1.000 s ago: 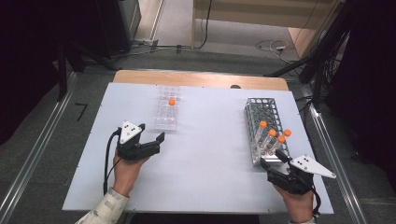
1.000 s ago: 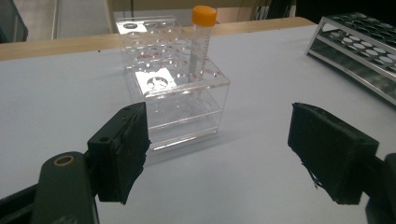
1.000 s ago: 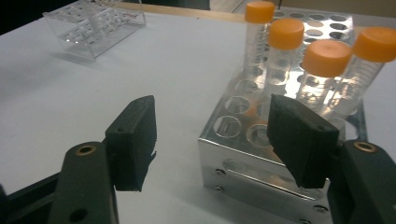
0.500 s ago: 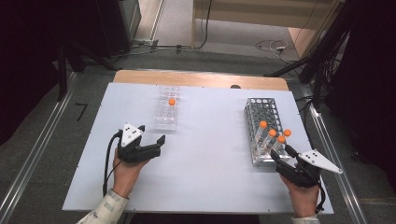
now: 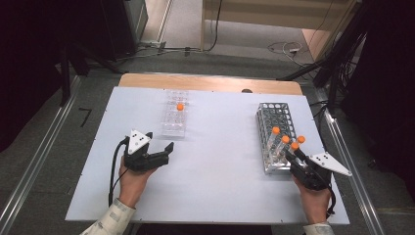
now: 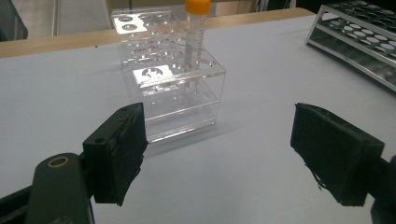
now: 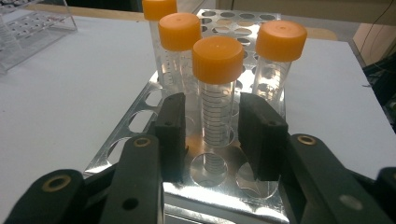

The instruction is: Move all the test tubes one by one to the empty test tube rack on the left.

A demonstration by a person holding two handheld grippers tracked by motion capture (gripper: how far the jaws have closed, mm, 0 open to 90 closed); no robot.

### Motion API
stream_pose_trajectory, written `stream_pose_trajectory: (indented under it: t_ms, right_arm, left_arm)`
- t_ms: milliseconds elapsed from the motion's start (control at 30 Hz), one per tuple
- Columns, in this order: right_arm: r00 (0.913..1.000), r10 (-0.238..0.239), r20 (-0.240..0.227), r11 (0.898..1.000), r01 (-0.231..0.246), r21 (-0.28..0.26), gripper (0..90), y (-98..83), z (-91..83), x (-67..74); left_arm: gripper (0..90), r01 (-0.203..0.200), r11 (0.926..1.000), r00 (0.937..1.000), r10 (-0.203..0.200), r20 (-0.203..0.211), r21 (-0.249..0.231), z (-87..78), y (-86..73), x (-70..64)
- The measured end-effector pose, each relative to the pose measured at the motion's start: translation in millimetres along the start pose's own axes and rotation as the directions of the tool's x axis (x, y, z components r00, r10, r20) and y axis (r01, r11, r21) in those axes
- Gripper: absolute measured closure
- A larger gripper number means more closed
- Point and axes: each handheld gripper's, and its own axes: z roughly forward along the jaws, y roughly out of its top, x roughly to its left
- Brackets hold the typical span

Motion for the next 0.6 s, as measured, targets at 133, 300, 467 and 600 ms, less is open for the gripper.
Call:
stream_pose_trajectory:
  t_ms: [133, 300, 467, 600]
  right_arm:
    - [1.0, 0.0, 0.005, 1.0, 0.0, 0.007, 62.4, -0.5, 3.5, -0.7]
    - [0.9998, -0.011, 0.015, 1.0, 0.011, 0.011, 66.4, -0.7, 7.2, -0.4]
    - [0.9997, -0.014, 0.021, 1.0, 0.014, 0.008, 70.6, -1.0, 7.5, -0.4]
    - [0.9996, -0.017, 0.023, 1.0, 0.017, -0.004, 71.1, 0.4, 5.5, 0.3]
  left_arm:
    - [18.1, 0.0, 1.0, 1.0, 0.0, 0.001, 0.0, 0.8, -0.3, -0.2]
    - [18.2, 0.004, 1.0, 1.0, -0.004, 0.004, 0.002, 1.1, -0.7, -0.2]
    - [18.2, 0.003, 1.0, 1.0, -0.003, 0.003, 0.001, 0.4, -0.5, 0.0]
    - [18.2, 0.002, 1.0, 1.0, -0.002, 0.004, 0.0, 0.4, -0.5, -0.7]
